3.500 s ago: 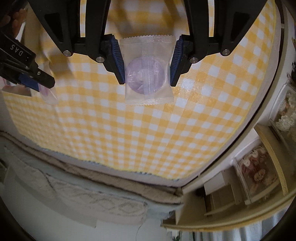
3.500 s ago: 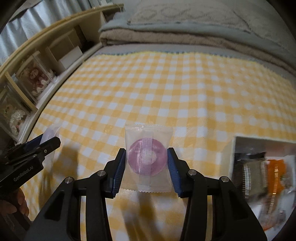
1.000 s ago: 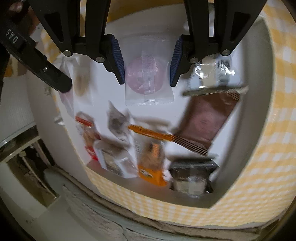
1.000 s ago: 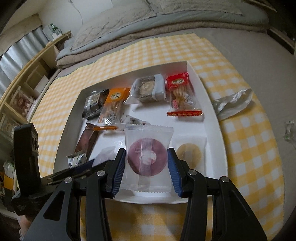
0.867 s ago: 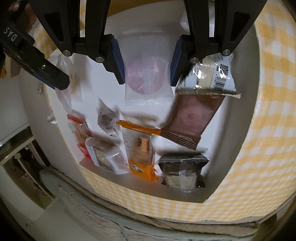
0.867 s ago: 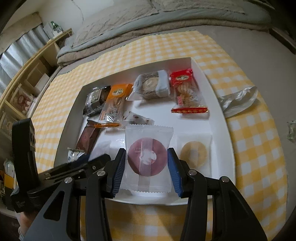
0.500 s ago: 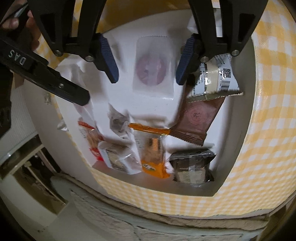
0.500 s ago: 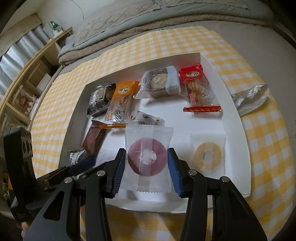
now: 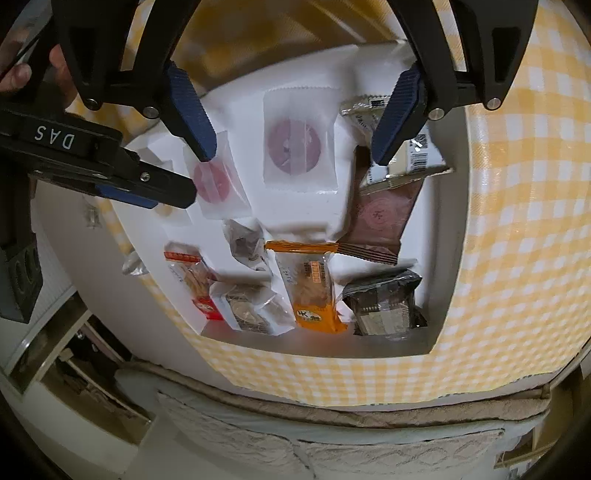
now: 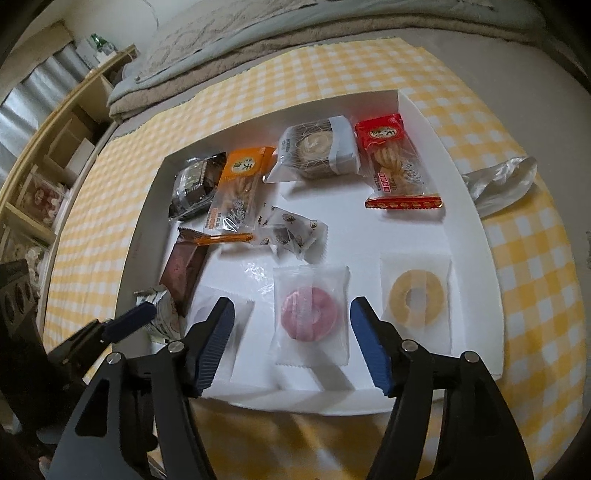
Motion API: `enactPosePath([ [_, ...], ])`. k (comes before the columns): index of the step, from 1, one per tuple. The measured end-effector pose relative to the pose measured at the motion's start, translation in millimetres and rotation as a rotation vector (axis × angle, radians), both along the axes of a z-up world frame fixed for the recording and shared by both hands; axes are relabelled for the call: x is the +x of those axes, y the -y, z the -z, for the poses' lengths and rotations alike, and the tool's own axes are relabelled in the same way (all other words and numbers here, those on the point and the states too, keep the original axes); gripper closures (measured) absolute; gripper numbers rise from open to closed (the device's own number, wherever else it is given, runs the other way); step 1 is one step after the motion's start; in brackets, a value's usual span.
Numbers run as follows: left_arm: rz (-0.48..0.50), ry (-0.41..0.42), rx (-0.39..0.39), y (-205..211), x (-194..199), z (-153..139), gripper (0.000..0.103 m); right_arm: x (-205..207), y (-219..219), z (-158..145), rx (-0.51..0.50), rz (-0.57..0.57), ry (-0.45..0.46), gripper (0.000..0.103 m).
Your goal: Organize snacks
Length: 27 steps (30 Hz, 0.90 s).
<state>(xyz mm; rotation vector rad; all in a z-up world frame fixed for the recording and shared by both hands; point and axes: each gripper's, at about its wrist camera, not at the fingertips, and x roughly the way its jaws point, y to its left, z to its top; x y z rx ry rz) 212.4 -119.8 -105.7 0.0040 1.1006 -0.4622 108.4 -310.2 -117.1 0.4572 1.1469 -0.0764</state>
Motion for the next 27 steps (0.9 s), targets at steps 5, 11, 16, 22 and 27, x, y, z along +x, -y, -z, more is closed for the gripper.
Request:
enactPosePath([
  [5, 0.008, 0.009, 0.012, -7.0, -8.0, -11.9, 0.006, -6.5, 1.6, -7.0, -0.023, -0.011, -0.008, 0.027],
  [11, 0.027, 0.024, 0.02, -13.8, -20.3, -32.8, 0.0, -15.9, 3.2, -30.7, -0.066, 0.0, 0.036, 0.011],
  [16, 0.038, 0.059, 0.041, -20.4, -35.7, -56.6, 0.0, -28.6, 3.6, -53.3, -0.097, 0.011, 0.07, 0.0],
  [22, 0.041, 0.085, 0.025, -38.8, -56.2, -85.5, 0.0, -48.6, -4.0, -87.0, -0.162, -0.002, 0.133, 0.0],
  [27, 0.002, 0.12, 0.016, -59.4, -75.2, -112.3, 0.0, -69.3, -11.7, -112.3, -0.186, -0.013, 0.191, 0.0],
])
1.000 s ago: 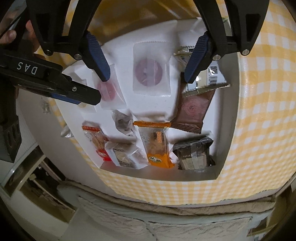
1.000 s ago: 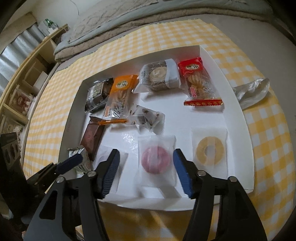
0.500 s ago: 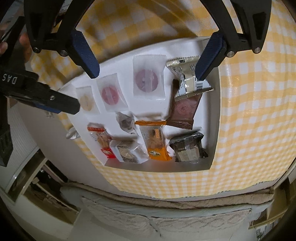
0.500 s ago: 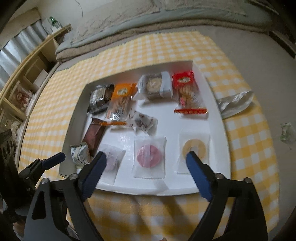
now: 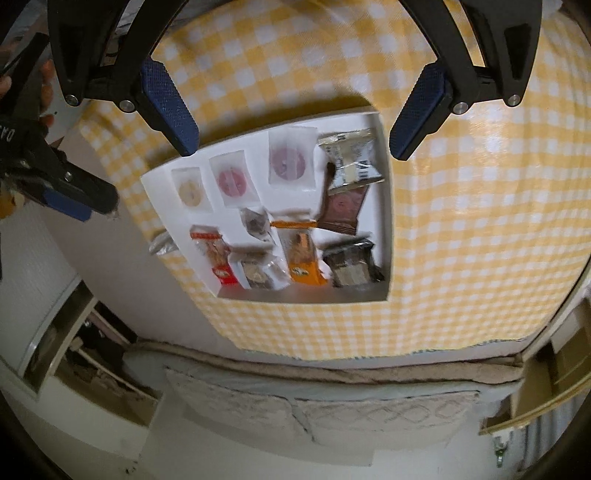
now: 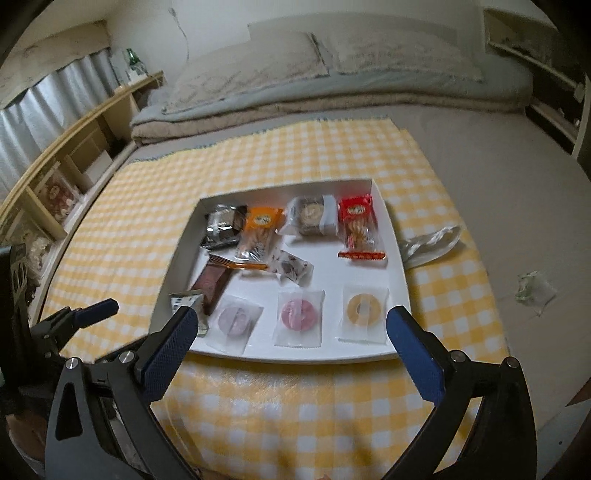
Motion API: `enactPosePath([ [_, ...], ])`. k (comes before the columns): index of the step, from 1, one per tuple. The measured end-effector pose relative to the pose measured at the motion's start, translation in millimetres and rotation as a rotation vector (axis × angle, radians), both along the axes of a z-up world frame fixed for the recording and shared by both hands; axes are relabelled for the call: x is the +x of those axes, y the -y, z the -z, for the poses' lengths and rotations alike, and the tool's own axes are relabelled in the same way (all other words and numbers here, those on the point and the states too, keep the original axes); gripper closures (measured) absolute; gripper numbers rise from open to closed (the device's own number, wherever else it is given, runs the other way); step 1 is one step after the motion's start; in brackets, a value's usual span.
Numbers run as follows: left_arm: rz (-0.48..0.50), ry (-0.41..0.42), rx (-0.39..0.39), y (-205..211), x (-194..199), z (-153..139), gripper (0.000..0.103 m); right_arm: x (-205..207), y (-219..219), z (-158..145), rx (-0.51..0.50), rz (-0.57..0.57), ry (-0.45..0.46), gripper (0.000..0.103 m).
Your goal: Organize snacks
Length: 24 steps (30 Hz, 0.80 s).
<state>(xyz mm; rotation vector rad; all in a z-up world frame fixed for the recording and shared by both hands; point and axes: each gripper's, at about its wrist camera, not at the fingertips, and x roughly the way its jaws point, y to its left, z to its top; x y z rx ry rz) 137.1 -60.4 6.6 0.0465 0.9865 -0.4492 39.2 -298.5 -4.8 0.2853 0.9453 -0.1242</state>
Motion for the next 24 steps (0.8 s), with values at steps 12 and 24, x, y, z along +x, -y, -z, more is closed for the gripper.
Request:
enactPosePath([
  [12, -0.057, 0.139, 0.001, -41.4, -64.7, -48.4, 0.0, -56.5, -14.5, -33.5, -0.086, 0.014, 0.127, 0.0],
  [24, -0.066, 0.249, -0.008, -55.0, -116.9, -50.0, 0.0, -92.9, -10.3, -28.0, -0.116, 0.045, 0.218, 0.0],
])
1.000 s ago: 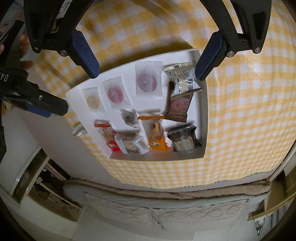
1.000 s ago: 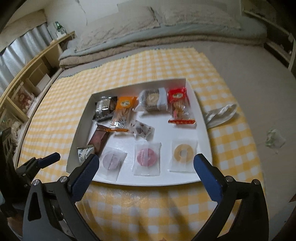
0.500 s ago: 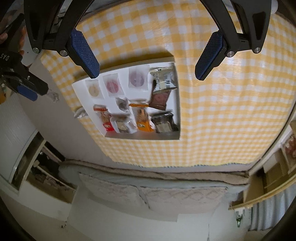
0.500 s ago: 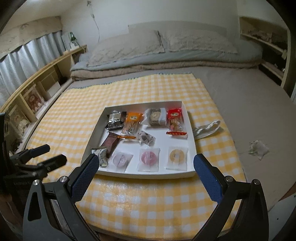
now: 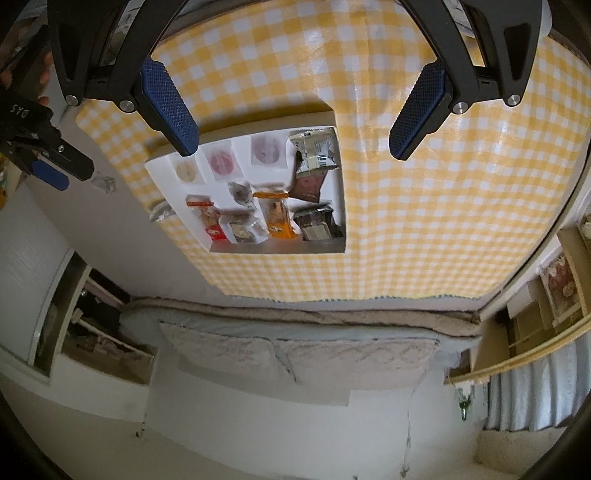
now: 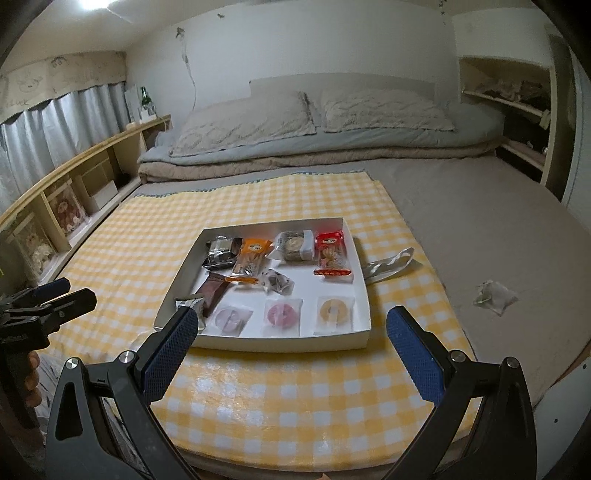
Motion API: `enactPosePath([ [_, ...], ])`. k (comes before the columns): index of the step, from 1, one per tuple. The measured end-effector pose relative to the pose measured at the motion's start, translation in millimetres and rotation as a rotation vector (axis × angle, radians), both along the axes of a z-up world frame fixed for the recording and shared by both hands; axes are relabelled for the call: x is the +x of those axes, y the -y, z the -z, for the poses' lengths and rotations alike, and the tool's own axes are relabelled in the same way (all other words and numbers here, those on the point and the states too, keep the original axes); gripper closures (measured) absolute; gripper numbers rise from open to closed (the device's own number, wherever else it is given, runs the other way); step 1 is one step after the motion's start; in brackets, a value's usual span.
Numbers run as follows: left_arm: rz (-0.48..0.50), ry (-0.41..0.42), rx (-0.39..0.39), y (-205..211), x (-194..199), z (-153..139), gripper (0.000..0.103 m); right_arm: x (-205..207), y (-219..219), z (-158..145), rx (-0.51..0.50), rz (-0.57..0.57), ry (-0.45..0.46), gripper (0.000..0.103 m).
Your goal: Organize snacks
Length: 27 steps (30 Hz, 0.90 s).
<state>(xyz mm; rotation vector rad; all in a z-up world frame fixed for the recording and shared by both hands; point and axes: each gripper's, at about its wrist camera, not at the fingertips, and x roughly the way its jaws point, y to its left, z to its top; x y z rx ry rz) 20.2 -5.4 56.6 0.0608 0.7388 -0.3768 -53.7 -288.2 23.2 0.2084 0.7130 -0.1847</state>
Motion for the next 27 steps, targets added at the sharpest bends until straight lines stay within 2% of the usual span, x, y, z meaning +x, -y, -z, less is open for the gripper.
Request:
enactPosePath([
  [5, -0.034, 0.041, 0.015, -1.3, -20.1, 12.3, 0.0, -10.8, -4.7, -0.2, 0.0, -0.011, 0.045, 0.0],
  [10, -0.057, 0.07, 0.004, -4.6, -33.2, 20.5, 0.0, -20.0, -15.0, -1.0, -0.067, -0.015, 0.08, 0.0],
  [15, -0.072, 0.096, 0.006, -10.6, -45.3, 27.8, 0.0, -28.9, -24.5, 4.1, -0.132, -0.013, 0.089, 0.0],
  [27, -0.085, 0.124, 0.027, -13.6, -60.2, 32.1, 0.0, -35.1, -23.4, 8.1, -0.16, -0.004, 0.107, 0.0],
])
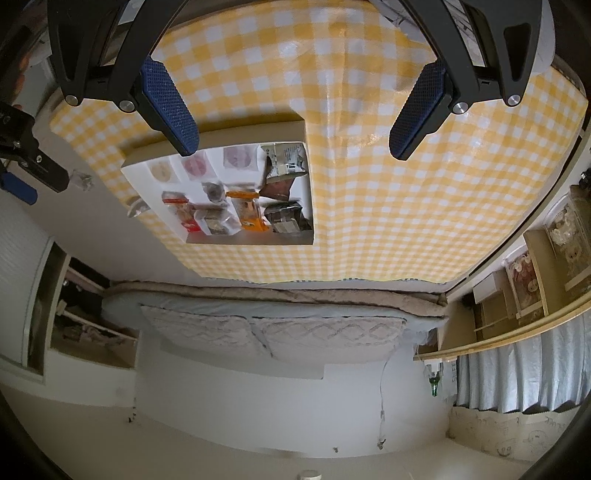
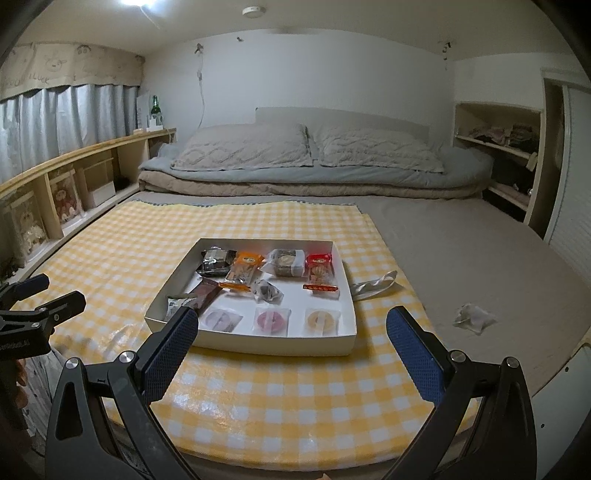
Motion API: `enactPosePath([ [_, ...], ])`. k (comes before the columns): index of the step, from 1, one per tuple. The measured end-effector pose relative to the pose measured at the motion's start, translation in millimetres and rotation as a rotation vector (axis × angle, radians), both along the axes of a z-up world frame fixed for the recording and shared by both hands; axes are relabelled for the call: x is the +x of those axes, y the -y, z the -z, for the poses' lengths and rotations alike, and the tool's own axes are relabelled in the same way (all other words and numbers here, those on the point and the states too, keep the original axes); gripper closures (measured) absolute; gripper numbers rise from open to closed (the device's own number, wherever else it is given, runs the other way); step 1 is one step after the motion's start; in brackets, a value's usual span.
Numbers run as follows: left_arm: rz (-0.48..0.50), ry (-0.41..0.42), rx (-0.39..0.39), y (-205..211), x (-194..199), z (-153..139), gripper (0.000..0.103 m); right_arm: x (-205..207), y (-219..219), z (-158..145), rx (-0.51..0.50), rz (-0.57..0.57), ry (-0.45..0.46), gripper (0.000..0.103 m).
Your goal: Organize snacks
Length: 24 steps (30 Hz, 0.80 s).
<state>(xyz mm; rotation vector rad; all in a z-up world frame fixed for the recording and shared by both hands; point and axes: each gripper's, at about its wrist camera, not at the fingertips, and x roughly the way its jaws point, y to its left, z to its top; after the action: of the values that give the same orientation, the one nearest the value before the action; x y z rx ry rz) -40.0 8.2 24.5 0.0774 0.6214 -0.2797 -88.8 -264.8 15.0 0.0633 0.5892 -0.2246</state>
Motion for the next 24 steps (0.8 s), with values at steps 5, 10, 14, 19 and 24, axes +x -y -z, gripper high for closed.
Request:
enactPosePath([
  [5, 0.001, 0.004, -0.001, -0.9, 0.6, -0.5, 0.0, 0.5, 0.0, 2.2, -0.009, 0.006, -0.005, 0.0],
  [10, -0.001, 0.007, 0.0, -1.4, -0.6, -0.8, 0.0, 2.1, -1.2, 3.4, -0.02, 0.01, -0.01, 0.0],
  [14, -0.001, 0.011, 0.004, -0.5, -0.7, -0.9, 0.0, 1.9, -1.5, 3.4, -0.023, 0.009, -0.009, 0.0],
  [19, -0.003, 0.012, 0.005, 0.2, -0.1, -0.5, 0.0, 1.7, -2.4, 3.4, -0.025, 0.01, -0.01, 0.0],
  [24, -0.002, 0.015, 0.006, 1.4, 0.6, 0.3, 0.0, 2.0, -2.4, 3.3, -0.025, 0.01, -0.011, 0.0],
])
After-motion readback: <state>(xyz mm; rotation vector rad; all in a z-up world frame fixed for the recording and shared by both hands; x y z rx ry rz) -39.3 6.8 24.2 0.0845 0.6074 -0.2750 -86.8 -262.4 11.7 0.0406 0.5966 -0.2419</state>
